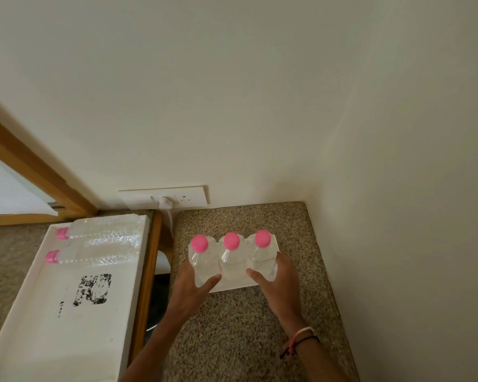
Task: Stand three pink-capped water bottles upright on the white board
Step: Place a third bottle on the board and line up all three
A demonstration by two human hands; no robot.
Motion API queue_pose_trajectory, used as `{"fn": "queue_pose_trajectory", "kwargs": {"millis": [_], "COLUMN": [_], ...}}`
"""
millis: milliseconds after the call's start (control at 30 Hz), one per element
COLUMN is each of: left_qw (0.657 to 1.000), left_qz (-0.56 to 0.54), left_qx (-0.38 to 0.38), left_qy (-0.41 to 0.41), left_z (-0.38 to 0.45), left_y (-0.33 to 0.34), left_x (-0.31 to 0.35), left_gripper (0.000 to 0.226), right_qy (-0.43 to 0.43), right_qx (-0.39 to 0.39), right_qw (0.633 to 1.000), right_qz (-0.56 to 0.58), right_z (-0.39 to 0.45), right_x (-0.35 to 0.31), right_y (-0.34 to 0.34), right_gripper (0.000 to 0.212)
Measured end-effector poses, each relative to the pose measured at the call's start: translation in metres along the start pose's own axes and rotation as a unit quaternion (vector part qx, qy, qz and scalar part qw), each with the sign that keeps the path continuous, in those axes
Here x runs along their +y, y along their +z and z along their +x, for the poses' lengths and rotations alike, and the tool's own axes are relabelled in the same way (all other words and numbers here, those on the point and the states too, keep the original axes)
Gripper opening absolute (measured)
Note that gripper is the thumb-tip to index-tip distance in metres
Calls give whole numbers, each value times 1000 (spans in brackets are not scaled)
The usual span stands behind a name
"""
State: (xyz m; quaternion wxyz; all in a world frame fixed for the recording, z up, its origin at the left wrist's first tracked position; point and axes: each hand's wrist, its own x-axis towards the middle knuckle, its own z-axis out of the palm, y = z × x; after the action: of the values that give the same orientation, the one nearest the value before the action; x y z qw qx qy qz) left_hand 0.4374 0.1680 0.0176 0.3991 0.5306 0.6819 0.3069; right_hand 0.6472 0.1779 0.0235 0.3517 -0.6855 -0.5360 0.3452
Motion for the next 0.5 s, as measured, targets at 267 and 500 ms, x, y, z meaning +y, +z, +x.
{"fn": "queue_pose_trajectory", "kwargs": {"millis": [267,500], "left_qw": [999,997], "left_qz": [20,40], "left_qx": [-18,-50], "left_qy": [-29,-37], "left_z": [4,11], "left_y": [-6,-13], "left_x": [-1,-10], "left_gripper": [68,96], "right_qy": [13,17], "right_qx": [23,33], "right_qw": [1000,999], "right_qz": [-17,-21], "right_z": [-2,-6], "right_x": [0,-3], "right_y": [3,5], "right_gripper": [71,71]}}
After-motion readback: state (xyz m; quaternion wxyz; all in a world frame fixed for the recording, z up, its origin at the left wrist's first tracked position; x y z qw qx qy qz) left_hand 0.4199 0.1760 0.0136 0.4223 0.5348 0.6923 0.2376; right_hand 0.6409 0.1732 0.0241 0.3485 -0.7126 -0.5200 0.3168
